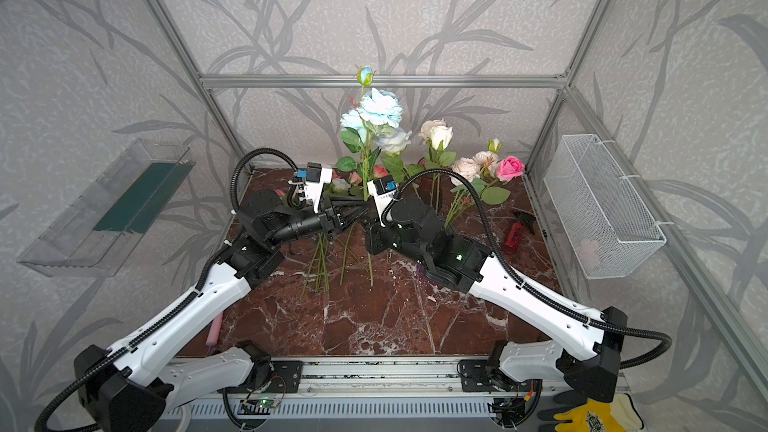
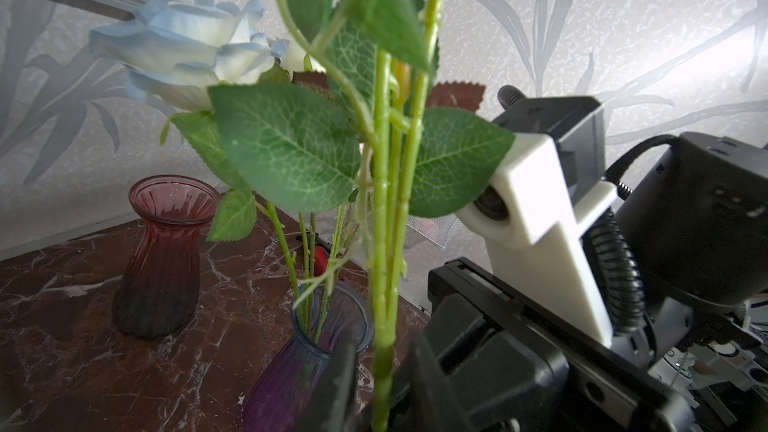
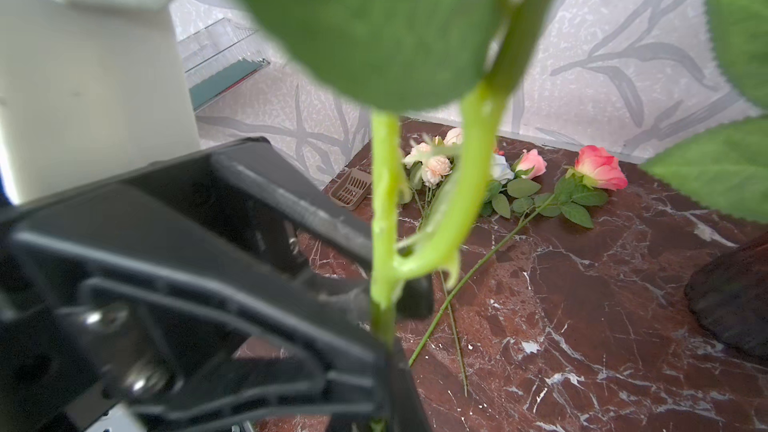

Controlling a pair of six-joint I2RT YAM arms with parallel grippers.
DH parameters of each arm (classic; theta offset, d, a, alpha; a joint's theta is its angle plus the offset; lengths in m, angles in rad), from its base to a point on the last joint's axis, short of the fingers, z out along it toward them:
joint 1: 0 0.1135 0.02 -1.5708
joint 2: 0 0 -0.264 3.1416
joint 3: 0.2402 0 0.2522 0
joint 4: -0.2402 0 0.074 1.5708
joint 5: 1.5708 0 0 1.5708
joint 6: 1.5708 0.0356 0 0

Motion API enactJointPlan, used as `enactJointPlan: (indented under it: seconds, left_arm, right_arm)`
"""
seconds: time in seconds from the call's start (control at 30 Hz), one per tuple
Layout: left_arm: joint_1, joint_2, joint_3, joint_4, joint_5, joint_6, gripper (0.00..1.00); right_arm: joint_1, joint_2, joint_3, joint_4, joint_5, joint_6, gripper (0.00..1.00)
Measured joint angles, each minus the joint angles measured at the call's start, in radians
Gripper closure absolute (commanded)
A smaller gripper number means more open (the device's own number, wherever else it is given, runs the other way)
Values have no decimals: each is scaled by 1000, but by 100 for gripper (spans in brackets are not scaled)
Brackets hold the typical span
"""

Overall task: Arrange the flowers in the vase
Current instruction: 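Grasp the pale teal rose stem with the right gripper from the left gripper, then lower the pale teal rose into the purple vase with right gripper while left draws back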

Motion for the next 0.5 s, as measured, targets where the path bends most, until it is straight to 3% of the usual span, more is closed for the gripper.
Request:
enactJointPlan:
  seconds: [0.1, 0.27, 0.5]
  left_arm:
    - [3, -12, -5, -13, -26, 10, 31]
    - [15, -92, -50, -26, -145, 48, 29]
    - [32, -155, -114, -10, -333, 74, 29]
  right_arm:
    - [0, -34, -27, 5, 29, -9, 100]
    - [0, -147, -69, 10, 116, -62, 100]
    - [-3, -336, -105, 70, 314, -266, 100]
